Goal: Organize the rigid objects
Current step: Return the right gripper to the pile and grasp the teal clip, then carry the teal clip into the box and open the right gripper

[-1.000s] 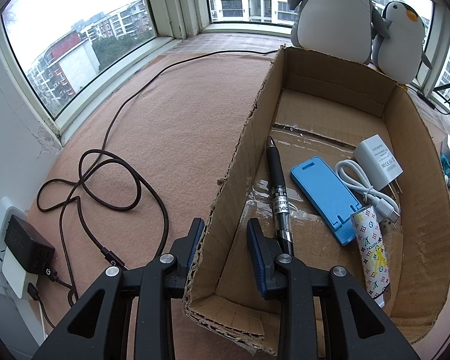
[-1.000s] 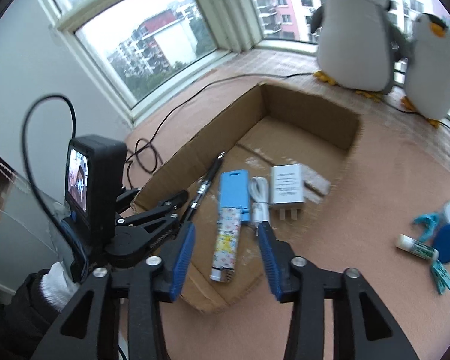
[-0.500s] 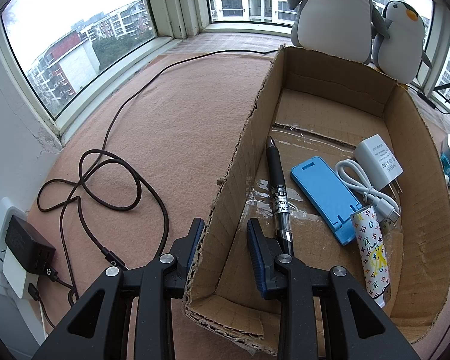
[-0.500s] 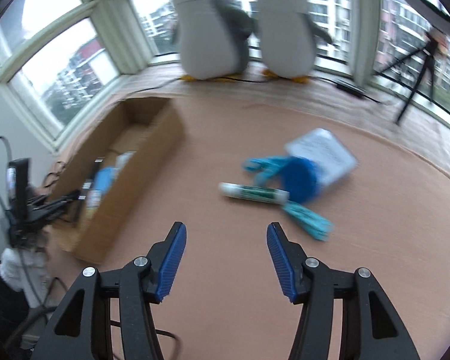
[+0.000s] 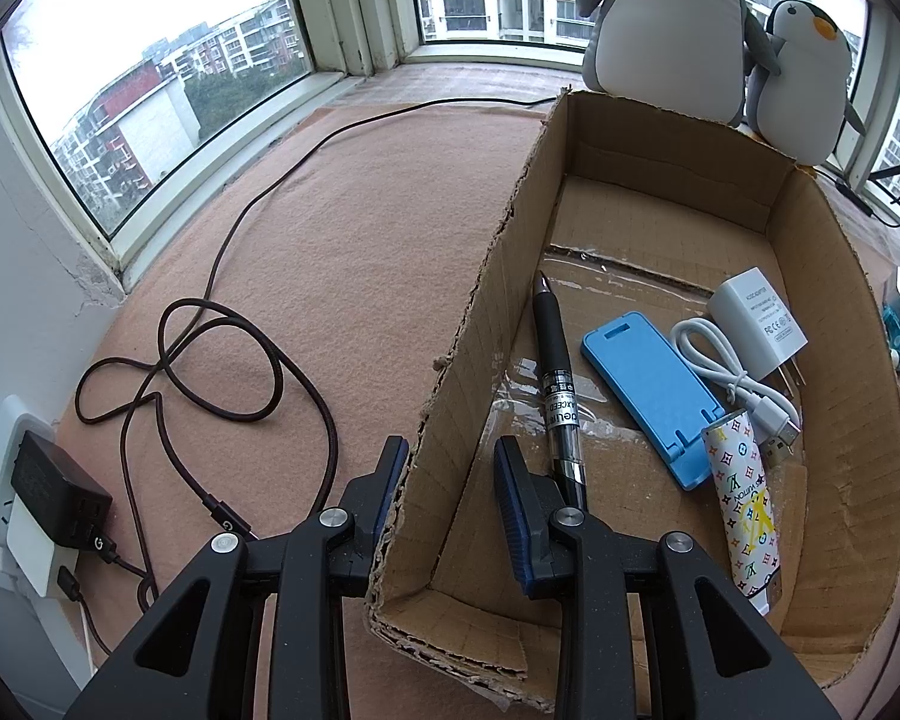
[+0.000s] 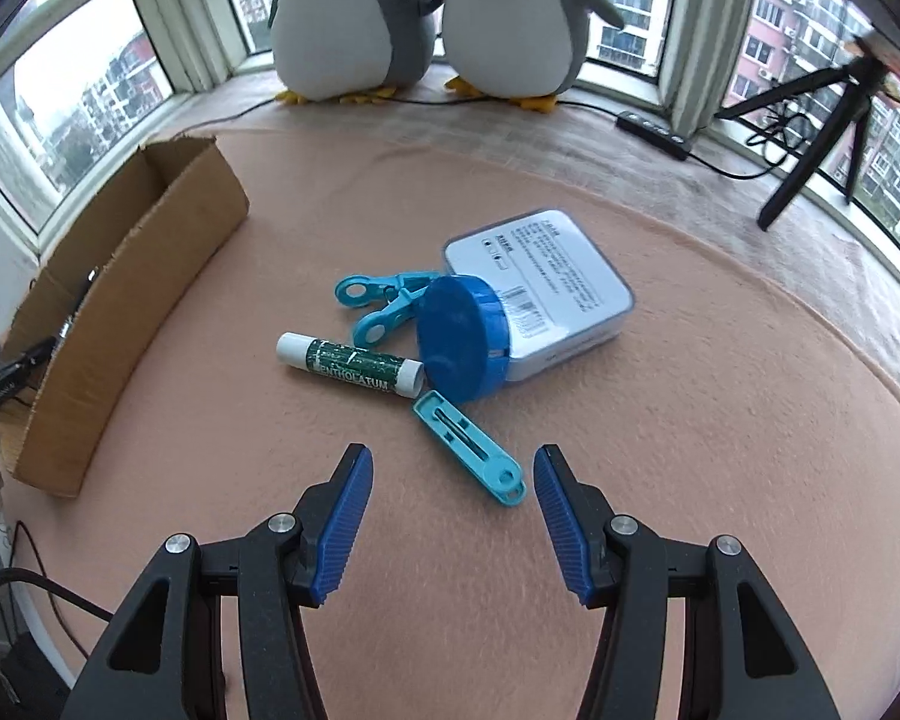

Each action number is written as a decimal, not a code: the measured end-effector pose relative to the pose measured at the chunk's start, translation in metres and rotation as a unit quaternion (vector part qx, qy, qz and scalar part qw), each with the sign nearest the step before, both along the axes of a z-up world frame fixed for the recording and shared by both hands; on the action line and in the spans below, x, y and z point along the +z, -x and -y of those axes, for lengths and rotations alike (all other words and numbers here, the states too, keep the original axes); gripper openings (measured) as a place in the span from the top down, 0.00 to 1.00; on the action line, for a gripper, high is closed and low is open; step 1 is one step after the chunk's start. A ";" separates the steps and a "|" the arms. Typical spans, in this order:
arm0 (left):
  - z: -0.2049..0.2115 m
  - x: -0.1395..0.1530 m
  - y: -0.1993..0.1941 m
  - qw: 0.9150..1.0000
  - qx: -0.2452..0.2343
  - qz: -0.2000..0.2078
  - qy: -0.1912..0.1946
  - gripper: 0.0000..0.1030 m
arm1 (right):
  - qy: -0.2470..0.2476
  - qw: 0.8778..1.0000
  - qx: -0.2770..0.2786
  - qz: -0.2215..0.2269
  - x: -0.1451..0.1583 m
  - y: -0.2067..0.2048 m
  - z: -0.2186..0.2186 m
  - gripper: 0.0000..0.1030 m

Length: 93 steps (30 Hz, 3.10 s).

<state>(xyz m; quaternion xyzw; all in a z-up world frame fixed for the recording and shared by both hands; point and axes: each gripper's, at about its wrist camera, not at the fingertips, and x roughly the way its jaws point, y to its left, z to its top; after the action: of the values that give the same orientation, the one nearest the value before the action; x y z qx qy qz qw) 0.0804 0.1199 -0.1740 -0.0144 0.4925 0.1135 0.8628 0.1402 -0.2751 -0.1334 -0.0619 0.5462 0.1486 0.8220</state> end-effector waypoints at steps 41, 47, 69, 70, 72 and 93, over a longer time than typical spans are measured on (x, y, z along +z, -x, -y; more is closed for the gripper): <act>-0.001 -0.001 0.000 1.000 0.000 0.002 0.002 0.70 | -0.080 0.996 0.024 0.029 0.047 0.034 -0.056 0.89; -0.001 0.000 0.000 1.000 0.000 0.002 0.002 0.70 | -0.100 0.992 0.063 0.051 0.070 0.030 -0.103 0.89; -0.001 0.001 0.000 1.000 0.001 0.002 0.002 0.70 | -0.055 0.993 0.090 0.051 0.039 -0.044 -0.210 0.89; -0.001 0.001 0.000 1.000 0.001 0.003 0.002 0.70 | -0.053 0.993 0.089 0.049 0.037 -0.046 -0.211 0.89; -0.001 0.001 -0.001 1.000 0.001 0.002 0.002 0.70 | -0.051 0.994 0.088 0.047 0.034 -0.050 -0.213 0.89; -0.002 0.001 -0.001 1.000 0.001 0.003 0.002 0.70 | -0.053 0.994 0.080 0.053 0.036 -0.061 -0.219 0.58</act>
<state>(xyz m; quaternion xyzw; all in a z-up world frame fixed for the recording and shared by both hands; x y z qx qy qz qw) 0.0813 0.1222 -0.1727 -0.0169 0.4904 0.1135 0.8639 0.2010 -0.0562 -0.0976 -0.0694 0.4863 0.2391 0.8375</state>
